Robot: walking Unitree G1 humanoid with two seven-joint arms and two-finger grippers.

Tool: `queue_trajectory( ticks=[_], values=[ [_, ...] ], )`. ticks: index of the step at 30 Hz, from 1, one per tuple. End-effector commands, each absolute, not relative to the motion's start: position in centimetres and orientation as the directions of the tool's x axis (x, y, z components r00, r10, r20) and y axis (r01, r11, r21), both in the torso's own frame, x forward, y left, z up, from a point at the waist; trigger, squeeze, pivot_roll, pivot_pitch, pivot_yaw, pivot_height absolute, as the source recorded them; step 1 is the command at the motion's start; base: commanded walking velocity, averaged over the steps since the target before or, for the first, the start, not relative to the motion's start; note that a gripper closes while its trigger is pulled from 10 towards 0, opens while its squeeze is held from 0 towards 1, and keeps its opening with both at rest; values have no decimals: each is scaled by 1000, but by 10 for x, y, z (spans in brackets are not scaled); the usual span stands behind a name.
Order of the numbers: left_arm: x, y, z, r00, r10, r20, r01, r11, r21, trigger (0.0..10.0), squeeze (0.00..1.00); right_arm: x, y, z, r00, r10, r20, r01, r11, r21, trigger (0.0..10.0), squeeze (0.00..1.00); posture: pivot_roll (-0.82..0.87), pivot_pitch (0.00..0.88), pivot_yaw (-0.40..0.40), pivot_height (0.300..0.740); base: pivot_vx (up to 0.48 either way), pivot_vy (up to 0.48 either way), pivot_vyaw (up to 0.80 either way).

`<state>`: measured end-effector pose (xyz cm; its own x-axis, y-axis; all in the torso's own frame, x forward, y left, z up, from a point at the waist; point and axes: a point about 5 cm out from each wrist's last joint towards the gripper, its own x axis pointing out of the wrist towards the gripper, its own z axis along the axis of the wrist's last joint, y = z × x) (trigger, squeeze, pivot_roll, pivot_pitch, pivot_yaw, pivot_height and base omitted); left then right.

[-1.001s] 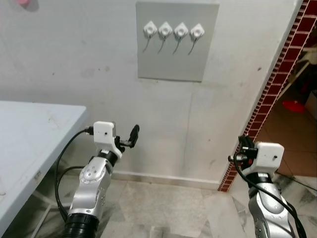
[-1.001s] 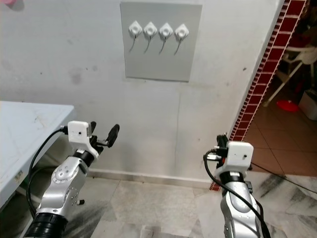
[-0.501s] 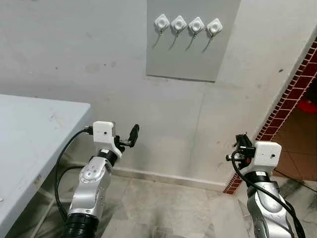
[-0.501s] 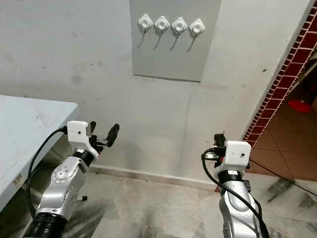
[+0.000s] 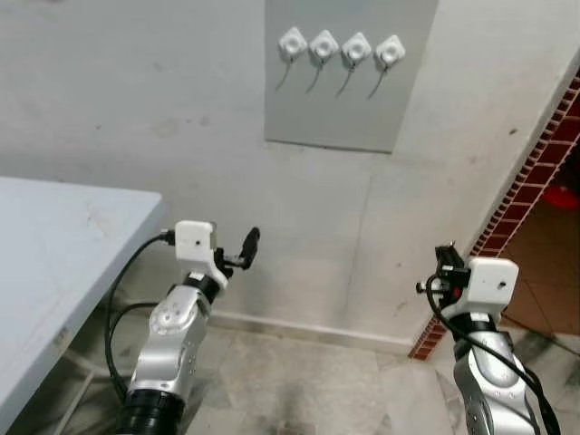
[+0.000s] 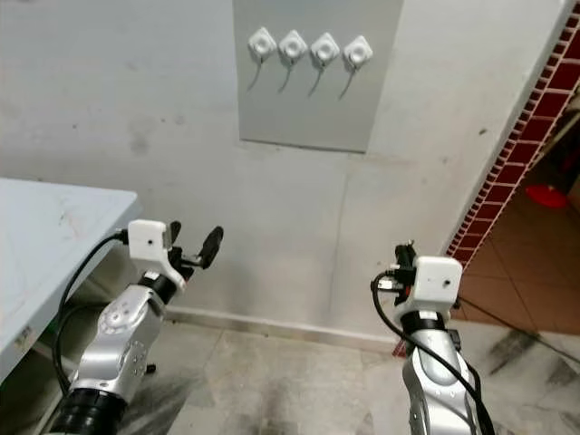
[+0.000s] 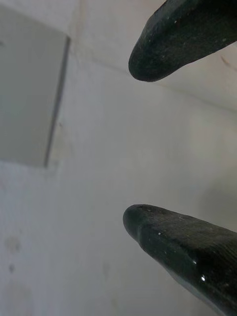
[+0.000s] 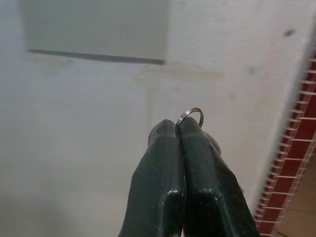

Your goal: Hang keys on a hook

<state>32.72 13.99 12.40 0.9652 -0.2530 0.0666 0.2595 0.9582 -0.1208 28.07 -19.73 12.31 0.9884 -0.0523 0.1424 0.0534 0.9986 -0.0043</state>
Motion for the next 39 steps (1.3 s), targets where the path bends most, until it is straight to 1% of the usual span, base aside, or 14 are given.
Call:
queue_trajectory(
  ticks=[1,3,16,39],
  values=[
    [329,139,129,961,-264,77,272,956,-110,10000,0,282,-199,130,984,-61,166,63,998,-2,10000,0,-44,18,-10,740,240,0,0],
    [329,139,129,961,-267,75,274,956,-109,10000,0,281,-199,130,984,-64,166,65,998,-2,10000,0,-46,21,-9,740,0,0,0],
    [330,137,129,959,-276,71,282,953,-107,10000,0,279,-200,131,983,-79,167,80,997,2,10000,0,-53,35,-3,740,246,0,0],
    [333,133,131,950,-304,71,310,945,-104,10000,0,278,-197,130,982,-90,166,89,996,12,10000,0,-59,37,8,740,288,0,0]
  ],
)
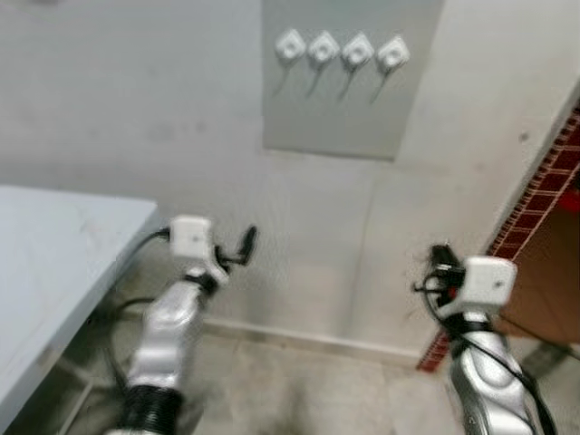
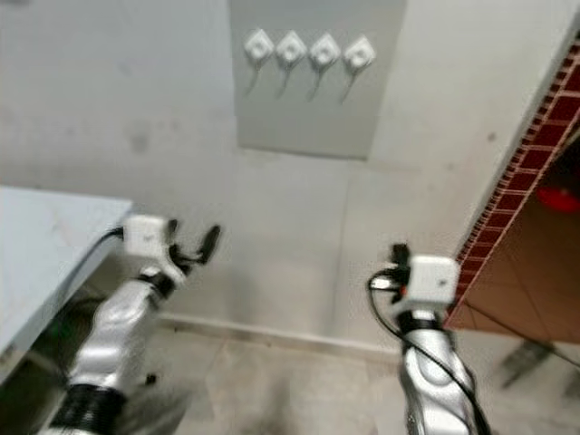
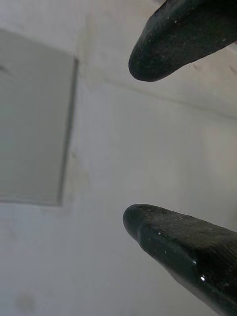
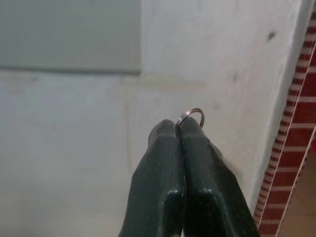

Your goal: Hang keys on a hook

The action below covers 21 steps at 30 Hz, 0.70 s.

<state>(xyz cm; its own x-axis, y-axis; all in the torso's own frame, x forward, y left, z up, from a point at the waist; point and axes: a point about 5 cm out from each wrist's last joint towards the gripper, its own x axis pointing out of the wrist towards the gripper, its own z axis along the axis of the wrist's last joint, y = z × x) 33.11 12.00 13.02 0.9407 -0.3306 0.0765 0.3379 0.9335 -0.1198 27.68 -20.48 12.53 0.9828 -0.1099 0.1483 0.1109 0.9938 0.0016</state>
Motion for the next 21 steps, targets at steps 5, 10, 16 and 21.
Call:
queue_trajectory(
  ticks=[5,10,16,21],
  values=[
    [333,133,131,950,-305,70,311,944,-106,10000,0,277,-198,129,982,-91,165,91,996,12,10000,0,-59,37,8,740,307,0,0],
    [333,131,131,949,-308,70,314,943,-107,10000,0,277,-198,129,982,-92,164,91,996,12,10000,0,-61,34,7,740,308,0,0],
    [333,131,131,949,-307,73,313,943,-115,10000,0,277,-196,129,983,-86,164,85,996,12,10000,0,-58,28,5,740,311,0,0],
    [332,130,131,949,-308,73,314,943,-112,10000,0,277,-195,129,983,-80,163,79,997,12,10000,0,-57,24,3,740,310,0,0]
  ],
)
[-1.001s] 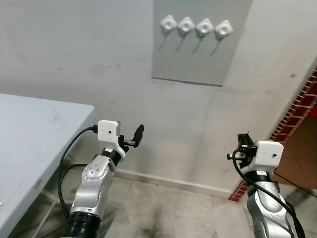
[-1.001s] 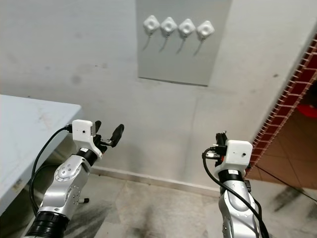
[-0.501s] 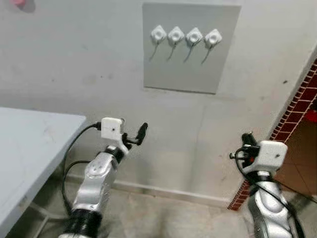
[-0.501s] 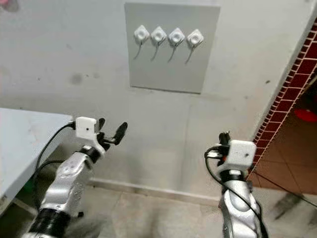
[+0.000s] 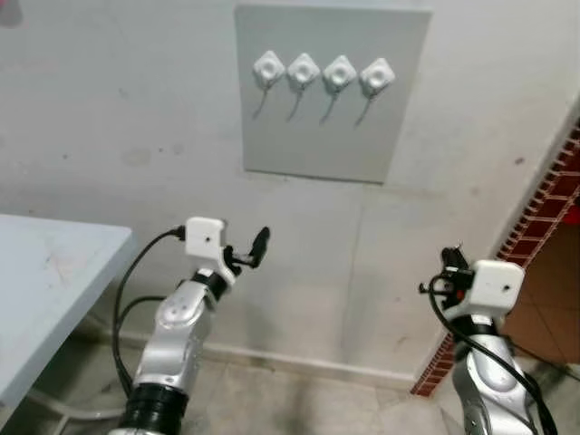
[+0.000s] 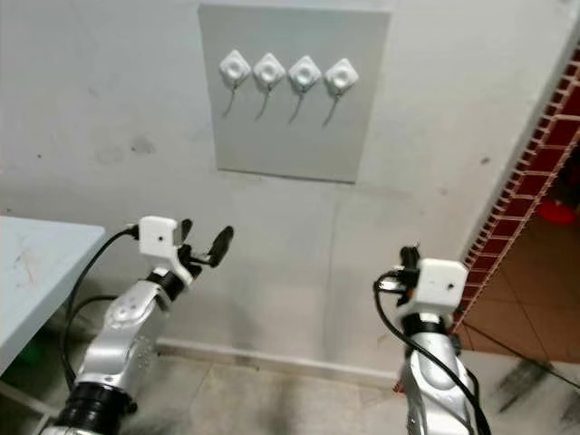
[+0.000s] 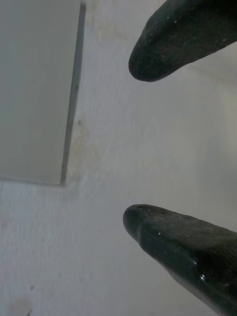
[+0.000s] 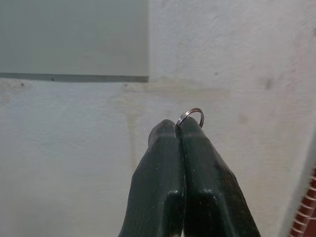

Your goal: Hang keys on a hook

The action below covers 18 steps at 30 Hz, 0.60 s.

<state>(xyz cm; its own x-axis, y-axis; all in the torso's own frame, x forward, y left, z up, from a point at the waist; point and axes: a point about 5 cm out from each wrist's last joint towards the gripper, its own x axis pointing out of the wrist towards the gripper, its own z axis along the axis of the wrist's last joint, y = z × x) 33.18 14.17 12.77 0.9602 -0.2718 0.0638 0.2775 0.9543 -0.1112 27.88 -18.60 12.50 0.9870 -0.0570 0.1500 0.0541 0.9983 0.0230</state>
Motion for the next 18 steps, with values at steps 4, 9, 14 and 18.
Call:
queue_trajectory(
  ticks=[4,9,14,18],
  values=[
    [332,130,130,949,-308,72,314,942,-114,10000,0,277,-195,128,984,-78,162,77,997,11,10000,0,-57,22,1,740,305,0,0],
    [332,130,131,949,-307,78,314,942,-118,10000,0,278,-194,128,984,-72,161,72,997,9,10000,0,-56,21,1,740,311,0,0],
    [331,127,132,947,-311,86,320,938,-132,10000,0,278,-194,129,985,-61,159,61,998,5,10000,0,-54,33,-1,740,118,0,0],
    [330,119,139,921,-374,112,384,919,-88,10000,0,281,-193,132,986,-36,162,37,999,-4,10000,0,-52,45,-9,740,0,0,0]
  ],
)
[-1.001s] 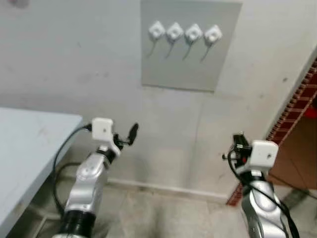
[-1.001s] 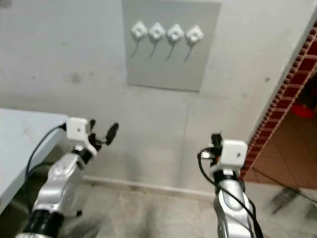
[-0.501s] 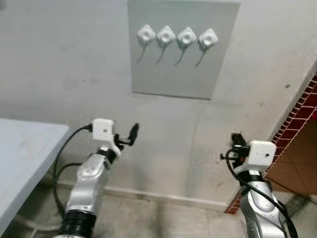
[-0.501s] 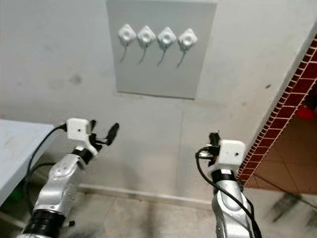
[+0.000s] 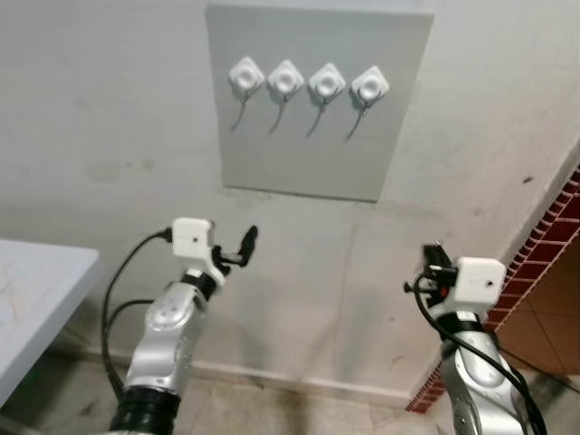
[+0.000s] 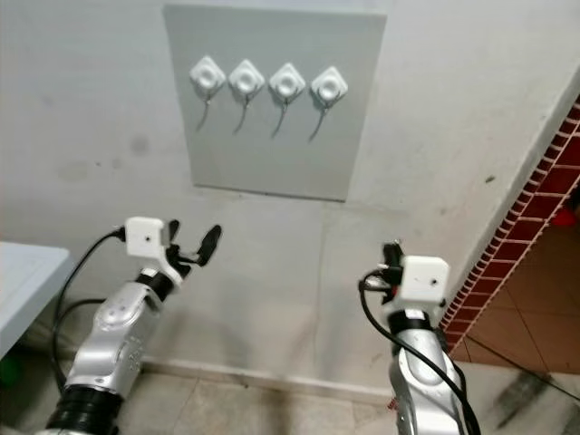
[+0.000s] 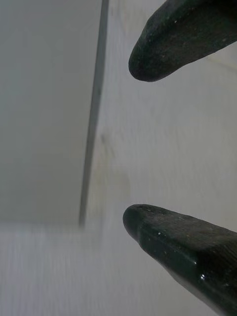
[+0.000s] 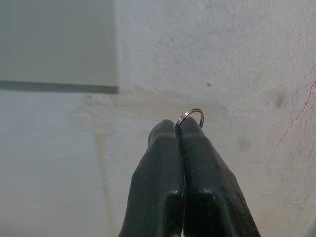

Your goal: Hang keys on a hook

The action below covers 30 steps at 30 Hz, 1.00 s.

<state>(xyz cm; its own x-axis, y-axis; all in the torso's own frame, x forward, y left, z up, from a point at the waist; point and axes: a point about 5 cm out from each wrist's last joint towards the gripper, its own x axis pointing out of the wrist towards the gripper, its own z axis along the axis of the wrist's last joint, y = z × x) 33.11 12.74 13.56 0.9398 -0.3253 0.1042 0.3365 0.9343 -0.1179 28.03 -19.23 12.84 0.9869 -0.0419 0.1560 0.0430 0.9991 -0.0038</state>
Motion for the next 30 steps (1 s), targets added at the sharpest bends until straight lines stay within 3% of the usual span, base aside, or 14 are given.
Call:
queue_trajectory(
  ticks=[1,12,30],
  values=[
    [330,118,140,917,-382,115,392,917,-77,10000,0,282,-193,132,986,-33,163,34,999,-5,10000,0,-52,45,-9,740,0,0,0],
    [333,75,171,799,-578,167,586,810,3,10000,0,301,-191,160,970,38,238,-25,998,-59,10000,0,-61,68,-11,740,0,0,0],
    [331,51,218,720,-635,279,665,747,-17,10000,0,336,-174,215,895,187,406,-185,982,-46,10000,0,-51,51,-1,740,0,0,0]
  ],
)
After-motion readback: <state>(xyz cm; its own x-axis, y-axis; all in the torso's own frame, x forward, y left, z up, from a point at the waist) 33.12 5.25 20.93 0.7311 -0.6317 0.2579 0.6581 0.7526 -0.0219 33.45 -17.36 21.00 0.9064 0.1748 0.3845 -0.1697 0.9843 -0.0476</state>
